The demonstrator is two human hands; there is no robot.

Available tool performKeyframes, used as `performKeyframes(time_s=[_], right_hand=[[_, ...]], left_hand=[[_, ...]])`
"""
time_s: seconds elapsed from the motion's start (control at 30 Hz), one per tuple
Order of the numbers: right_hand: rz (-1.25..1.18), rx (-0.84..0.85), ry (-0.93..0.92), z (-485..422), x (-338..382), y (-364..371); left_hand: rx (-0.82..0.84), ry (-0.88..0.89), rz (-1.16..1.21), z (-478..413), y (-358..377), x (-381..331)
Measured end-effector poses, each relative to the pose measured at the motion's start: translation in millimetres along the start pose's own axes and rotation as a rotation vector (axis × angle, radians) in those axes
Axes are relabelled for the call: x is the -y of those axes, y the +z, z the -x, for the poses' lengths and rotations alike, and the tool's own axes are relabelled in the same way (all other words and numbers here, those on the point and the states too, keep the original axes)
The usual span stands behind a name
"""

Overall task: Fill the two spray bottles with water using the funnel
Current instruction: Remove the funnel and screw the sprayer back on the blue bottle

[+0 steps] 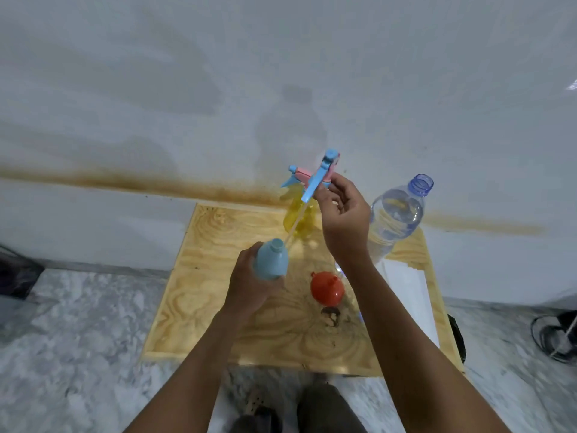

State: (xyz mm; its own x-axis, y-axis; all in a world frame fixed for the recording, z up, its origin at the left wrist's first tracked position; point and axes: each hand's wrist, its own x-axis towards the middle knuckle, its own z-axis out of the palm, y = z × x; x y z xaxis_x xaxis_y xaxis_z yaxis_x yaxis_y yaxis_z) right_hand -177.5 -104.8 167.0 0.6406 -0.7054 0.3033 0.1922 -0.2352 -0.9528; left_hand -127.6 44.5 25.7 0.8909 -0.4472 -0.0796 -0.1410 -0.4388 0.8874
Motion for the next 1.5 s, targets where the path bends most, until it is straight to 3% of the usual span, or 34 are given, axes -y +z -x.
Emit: performKeyframes(time_s=[0.3, 0.53, 0.77, 1.27, 1.5], right_hand=[[-0.065, 0.037, 0.026, 7, 13, 5], [0.030, 0.242, 0.079, 22, -5, 10], [0.011, 0.335, 0.161, 33, -10, 8], [0.101, 0.270, 0.121, 39, -16, 8], [0.011, 0.366, 0.147, 30, -13, 3]], left_hand=[[-0.001, 0.077, -0.033, 19, -10, -11], [0.039, 0.056, 0.153, 22, -19, -27], [0.013, 0.068, 0.168, 20, -23, -39], [-0.007, 0.046, 0.201, 13, -25, -49], [0.025, 0.026, 0.220, 5, -22, -41]])
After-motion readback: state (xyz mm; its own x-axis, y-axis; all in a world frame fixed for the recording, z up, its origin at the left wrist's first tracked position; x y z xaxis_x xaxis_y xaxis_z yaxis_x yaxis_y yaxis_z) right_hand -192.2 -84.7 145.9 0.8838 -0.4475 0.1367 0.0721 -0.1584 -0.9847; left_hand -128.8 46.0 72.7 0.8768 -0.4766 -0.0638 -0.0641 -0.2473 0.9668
